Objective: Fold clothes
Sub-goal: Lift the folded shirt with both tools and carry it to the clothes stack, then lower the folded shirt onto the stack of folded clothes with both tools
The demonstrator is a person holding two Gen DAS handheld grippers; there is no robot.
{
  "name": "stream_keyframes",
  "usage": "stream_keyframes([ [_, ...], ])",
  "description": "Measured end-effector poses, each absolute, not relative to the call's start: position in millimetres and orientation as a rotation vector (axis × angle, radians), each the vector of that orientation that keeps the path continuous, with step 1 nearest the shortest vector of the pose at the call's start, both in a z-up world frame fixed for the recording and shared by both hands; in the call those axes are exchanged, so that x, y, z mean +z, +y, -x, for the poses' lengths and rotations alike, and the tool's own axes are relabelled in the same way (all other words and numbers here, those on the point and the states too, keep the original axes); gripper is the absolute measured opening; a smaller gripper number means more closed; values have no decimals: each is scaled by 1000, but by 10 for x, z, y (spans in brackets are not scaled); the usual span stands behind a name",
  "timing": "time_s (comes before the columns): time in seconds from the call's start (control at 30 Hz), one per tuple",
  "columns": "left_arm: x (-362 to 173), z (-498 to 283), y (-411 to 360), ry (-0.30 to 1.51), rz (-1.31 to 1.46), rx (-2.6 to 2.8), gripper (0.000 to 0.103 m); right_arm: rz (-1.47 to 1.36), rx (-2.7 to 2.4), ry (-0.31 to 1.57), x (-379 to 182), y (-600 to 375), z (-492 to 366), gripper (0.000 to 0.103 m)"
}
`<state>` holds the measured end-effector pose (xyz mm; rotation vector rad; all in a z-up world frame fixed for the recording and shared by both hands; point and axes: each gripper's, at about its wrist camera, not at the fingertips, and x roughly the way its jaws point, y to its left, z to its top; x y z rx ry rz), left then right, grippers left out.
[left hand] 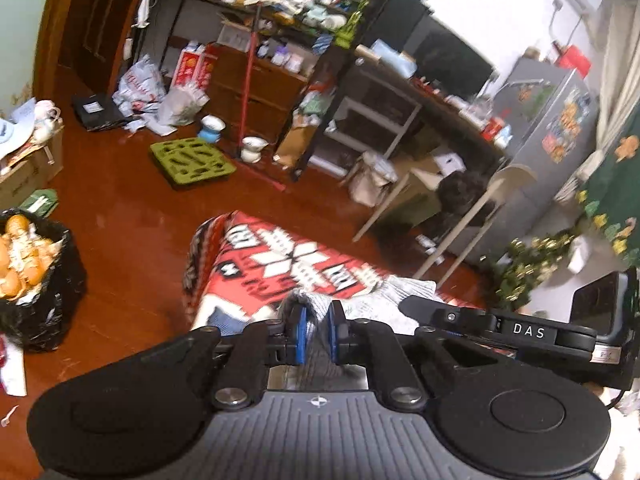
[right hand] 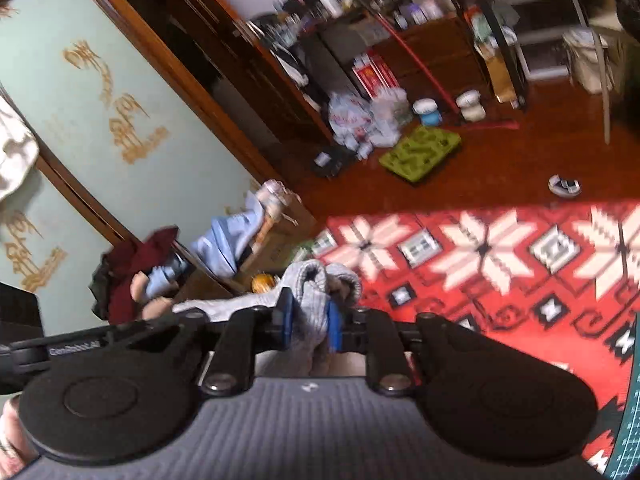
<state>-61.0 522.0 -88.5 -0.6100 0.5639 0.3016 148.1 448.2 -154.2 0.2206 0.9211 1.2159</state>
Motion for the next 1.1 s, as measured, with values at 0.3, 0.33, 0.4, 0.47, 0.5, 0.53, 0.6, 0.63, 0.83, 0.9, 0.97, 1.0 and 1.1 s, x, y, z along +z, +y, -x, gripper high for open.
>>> stream_keyframes([
  [0.3, -526, 984, 4993, 453, 542, 309, 26, -239, 1203, 782, -1217, 3949, -1142, 2],
  [0.33, -496, 983, 4900, 457, 515, 285, 15, -221, 1213, 781, -1223, 3951, -1041, 2],
  [0.4, -491, 923, 4712, 494, 454, 239, 7, -185, 1232, 780, -1234, 3954, -838, 2],
  [0.47, -567, 848, 4558, 539, 411, 211, 6, -149, 1252, 779, -1245, 3957, -635, 2],
  [0.5, -622, 831, 4504, 560, 402, 204, 6, -131, 1261, 778, -1250, 3959, -534, 2],
  [0.53, -685, 833, 4465, 584, 396, 202, 6, -113, 1271, 777, -1255, 3960, -432, 2],
  [0.6, -785, 928, 4410, 604, 379, 214, 6, -77, 1290, 776, -1266, 3964, -229, 2],
  [0.63, -811, 993, 4388, 602, 371, 219, 6, -58, 1299, 775, -1272, 3965, -128, 3],
  [0.83, -841, 1364, 4290, 602, 334, 243, 6, -62, 1278, 770, -1273, 3915, -71, 4],
  [0.9, -845, 1427, 4277, 603, 331, 243, 6, -68, 1267, 768, -1272, 3895, -82, 6],
  [0.97, -860, 1473, 4272, 604, 347, 241, 6, -75, 1256, 767, -1271, 3875, -92, 6],
  [1.0, -870, 1494, 4261, 604, 351, 242, 6, -79, 1251, 766, -1270, 3865, -97, 6],
  [1.1, -902, 1557, 4228, 604, 365, 246, 6, -86, 1239, 763, -1271, 3831, -99, 6],
])
